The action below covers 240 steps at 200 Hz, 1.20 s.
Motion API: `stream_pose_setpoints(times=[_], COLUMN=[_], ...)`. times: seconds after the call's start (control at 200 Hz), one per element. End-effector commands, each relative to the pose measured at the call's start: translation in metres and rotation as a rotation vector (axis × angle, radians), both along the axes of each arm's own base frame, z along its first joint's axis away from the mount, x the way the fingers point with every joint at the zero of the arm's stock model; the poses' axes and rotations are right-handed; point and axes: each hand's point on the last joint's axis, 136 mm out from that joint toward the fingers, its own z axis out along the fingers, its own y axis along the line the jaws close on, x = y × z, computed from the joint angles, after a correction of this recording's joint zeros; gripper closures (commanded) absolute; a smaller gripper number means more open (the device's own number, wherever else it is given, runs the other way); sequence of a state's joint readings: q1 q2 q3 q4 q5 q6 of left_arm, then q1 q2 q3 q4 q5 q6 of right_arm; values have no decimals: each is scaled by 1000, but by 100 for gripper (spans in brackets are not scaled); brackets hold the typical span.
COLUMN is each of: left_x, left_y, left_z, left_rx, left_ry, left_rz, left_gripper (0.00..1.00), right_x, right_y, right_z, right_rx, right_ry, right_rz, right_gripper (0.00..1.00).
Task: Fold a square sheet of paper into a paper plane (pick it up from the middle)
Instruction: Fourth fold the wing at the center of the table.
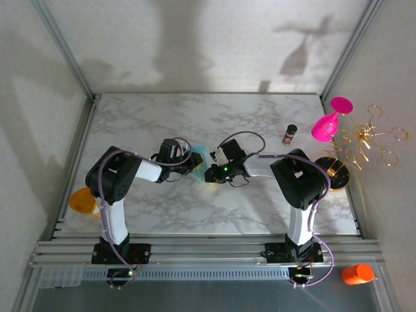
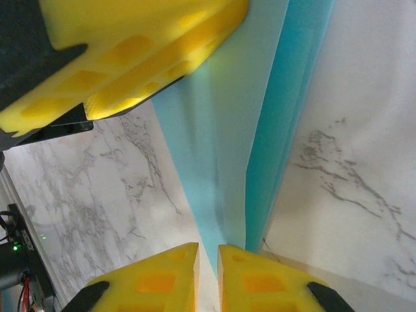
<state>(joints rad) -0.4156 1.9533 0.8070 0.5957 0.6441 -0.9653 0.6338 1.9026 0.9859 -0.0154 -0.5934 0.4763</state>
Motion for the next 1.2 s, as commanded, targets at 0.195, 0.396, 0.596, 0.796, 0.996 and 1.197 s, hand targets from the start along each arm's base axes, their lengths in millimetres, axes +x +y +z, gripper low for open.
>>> stream_pose_setpoints(times=[0.195,0.396,0.596,0.796,0.996,1.197], left_x=[-28,-22,-3,0,1,7], left_y=[27,23,9,7,1,-2], left_z=[-66,-50,3,31,26,14], left_rx=[166,149,93,107,119,130], left_ry=[198,167,53,-27,-37,-20], left_rz=[51,44,11,-10,-35,-41], left_gripper=[76,76,75,77,83,88], right_x=[-9,-12,-16,-16,-17,-18], right_y=[-14,-20,-21,-23,-22,-22], right_z=[-24,-33,-37,-40,-41,-42], right_rx=[-107,-146,-158,-173,-181,-184], right_ry=[48,64,76,81,80,80], right_rz=[-20,-26,-19,-21,-13,-10], right_gripper=[83,83,83,83,83,83])
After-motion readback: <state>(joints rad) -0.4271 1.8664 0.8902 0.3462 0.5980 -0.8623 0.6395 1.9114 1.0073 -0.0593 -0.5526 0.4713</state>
